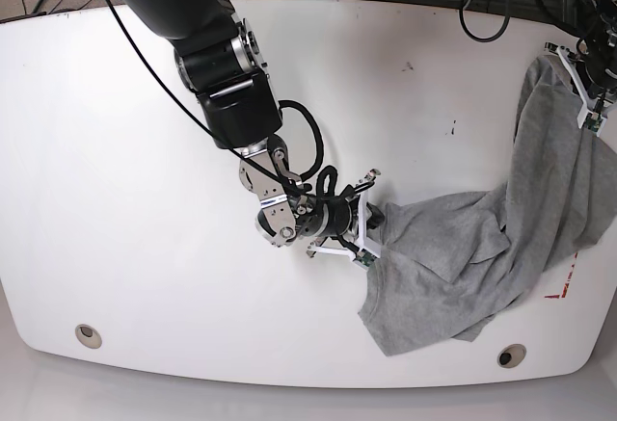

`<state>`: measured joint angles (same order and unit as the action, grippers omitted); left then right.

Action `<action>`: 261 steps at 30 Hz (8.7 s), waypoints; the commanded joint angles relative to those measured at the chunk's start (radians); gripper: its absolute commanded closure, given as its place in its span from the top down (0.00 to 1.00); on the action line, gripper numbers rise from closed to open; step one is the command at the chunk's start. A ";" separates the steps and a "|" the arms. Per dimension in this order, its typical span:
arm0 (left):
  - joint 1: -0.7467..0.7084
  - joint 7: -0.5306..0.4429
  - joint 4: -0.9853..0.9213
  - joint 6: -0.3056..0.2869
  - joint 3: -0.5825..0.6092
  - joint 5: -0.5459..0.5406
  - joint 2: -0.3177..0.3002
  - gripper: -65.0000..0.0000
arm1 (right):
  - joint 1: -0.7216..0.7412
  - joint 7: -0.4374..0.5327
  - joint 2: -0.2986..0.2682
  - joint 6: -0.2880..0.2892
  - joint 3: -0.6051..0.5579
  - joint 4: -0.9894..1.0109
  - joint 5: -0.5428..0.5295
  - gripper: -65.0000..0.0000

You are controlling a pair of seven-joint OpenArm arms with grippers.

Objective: Layout the t-shirt on the table in an organized manner, then fold the t-shirt properly
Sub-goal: 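Grasp the shirt's sleeve edge with the right gripper, then pull the grasped edge with the right gripper away from the left gripper, then lift the shirt with both grippers and stretch it between them, then lay the stretched shirt flat on the table with both grippers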

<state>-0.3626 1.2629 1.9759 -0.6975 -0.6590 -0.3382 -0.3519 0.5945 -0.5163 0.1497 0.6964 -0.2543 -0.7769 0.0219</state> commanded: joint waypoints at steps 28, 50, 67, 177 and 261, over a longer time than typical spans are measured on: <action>0.043 -0.013 0.012 -0.001 0.032 0.000 -0.019 0.00 | -0.123 -0.193 -0.210 0.002 0.010 -0.431 -0.018 0.00; 0.124 -0.010 0.010 -0.001 0.166 0.000 -0.020 0.00 | -0.505 -0.328 -0.411 0.002 0.224 -0.870 -0.013 0.00; 0.192 -0.009 0.007 -0.001 0.207 0.001 -0.040 0.00 | -0.672 -0.371 -0.433 0.002 0.280 -1.044 -0.012 0.14; 0.167 -0.044 0.006 -0.001 0.207 0.101 -0.052 0.00 | -0.592 -0.436 -0.218 0.002 0.617 -0.794 -0.155 0.00; 1.416 0.103 -0.056 -0.001 0.241 0.103 0.026 0.00 | 0.265 -0.632 -0.506 0.002 0.447 -1.010 -0.152 0.00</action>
<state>0.9787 1.3842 1.9388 -0.6971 -0.4294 -0.2283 -0.3164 0.7719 -1.1610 -0.3294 0.6994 0.2157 -1.8019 -0.1272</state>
